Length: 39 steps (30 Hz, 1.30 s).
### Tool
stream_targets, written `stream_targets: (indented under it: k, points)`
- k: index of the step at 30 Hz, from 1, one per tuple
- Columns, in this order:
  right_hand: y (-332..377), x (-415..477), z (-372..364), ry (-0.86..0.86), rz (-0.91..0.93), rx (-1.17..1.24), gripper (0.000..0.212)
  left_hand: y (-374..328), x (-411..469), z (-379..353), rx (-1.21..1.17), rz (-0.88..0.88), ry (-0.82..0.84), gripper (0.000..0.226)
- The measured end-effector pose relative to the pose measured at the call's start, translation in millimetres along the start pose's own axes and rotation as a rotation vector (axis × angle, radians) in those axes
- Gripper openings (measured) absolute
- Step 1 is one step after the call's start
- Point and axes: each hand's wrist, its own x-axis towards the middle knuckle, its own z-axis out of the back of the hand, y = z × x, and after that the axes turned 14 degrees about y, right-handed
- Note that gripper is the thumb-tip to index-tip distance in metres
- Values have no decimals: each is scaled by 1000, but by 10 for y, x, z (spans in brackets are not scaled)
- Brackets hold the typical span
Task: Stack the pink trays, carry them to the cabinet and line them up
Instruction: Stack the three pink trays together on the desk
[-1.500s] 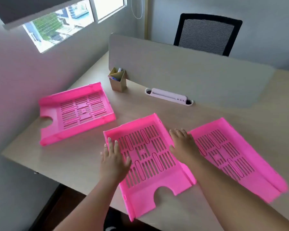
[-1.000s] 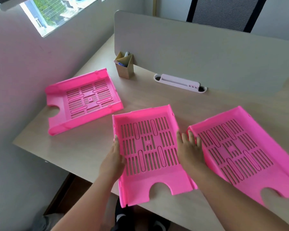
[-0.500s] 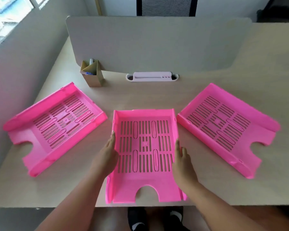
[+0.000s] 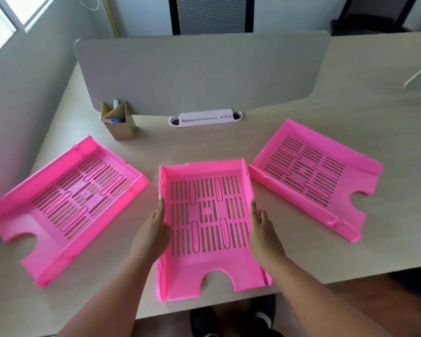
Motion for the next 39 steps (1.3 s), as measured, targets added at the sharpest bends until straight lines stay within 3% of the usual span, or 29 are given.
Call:
stream_targets:
  k: [5,8,12,17,25,33,39]
  points:
    - [-14,88,143,28,34,-21,84,-73,-19,16,-29,38,13,95]
    - [-99,159,338,-26,66,-40,74,-179,24,41,76,138,-94,99]
    - [-359,429,851,-146,142,-4,66,-595,202,82,190,53,-309,91]
    - [-1030,842,1578,-228,106,24,55,-1554,517,-154,184,-32,-358,75]
    - [-1971,1334,2209,-207,-8,-112,40,-2847,851,-989,-202,47,-349,49]
    - [-2466,1652,2274,-147,-105,-79,32,-3272,1008,-1612,-651,384,-215,30]
    - [-2793,1641,2351,-139,-122,-37,18,-3335,1060,-1576,-606,326,-182,9]
